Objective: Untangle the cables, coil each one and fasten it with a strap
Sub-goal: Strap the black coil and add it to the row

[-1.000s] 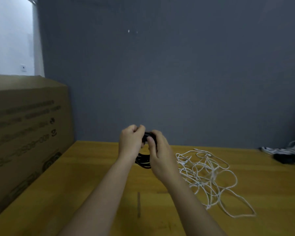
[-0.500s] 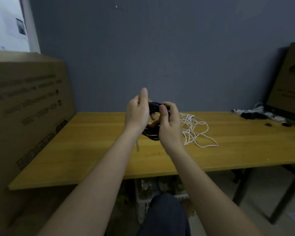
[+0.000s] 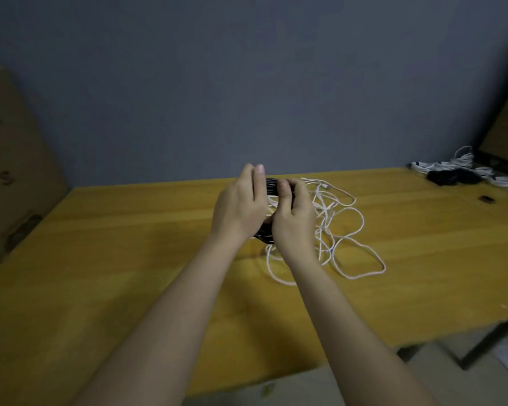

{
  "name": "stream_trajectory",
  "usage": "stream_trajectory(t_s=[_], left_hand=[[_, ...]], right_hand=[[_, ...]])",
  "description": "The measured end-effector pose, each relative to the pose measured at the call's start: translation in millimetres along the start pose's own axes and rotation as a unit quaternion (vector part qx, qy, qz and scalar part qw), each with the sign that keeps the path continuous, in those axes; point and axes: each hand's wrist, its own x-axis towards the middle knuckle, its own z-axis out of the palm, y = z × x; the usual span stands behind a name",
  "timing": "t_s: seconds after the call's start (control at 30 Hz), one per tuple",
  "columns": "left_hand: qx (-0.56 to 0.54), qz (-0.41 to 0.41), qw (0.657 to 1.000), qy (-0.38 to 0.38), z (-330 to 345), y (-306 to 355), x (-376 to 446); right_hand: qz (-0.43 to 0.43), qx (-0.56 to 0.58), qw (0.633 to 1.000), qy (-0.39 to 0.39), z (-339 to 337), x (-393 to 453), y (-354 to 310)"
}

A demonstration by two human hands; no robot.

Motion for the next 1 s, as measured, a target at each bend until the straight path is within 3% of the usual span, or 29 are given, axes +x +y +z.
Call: stream_trajectory(t_s=[0.23, 0.47, 0.7, 0.87, 1.0], left_hand=[[-0.008, -0.068, 0.997, -0.043, 85, 4, 117], [-0.056, -0.132, 0.982, -0.125, 64, 86, 184], [-0.064, -0.115, 0.97, -0.205, 61, 162, 210], [-0.076, -0.061, 0.965, -0.243, 105, 192, 213], [-0.071, -0.083, 0.961, -0.256, 161, 213, 210]], right_hand=[[0.053, -0.077, 0.996, 0.008, -13, 127, 36], [0.155, -0.104, 0.982, -0.015, -50, 185, -49], [0.203, -0.132, 0.968, -0.06, -111, 211, -112], [0.243, -0.074, 0.967, 0.023, -154, 224, -102], [0.264, -0.074, 0.96, 0.058, -195, 243, -70]])
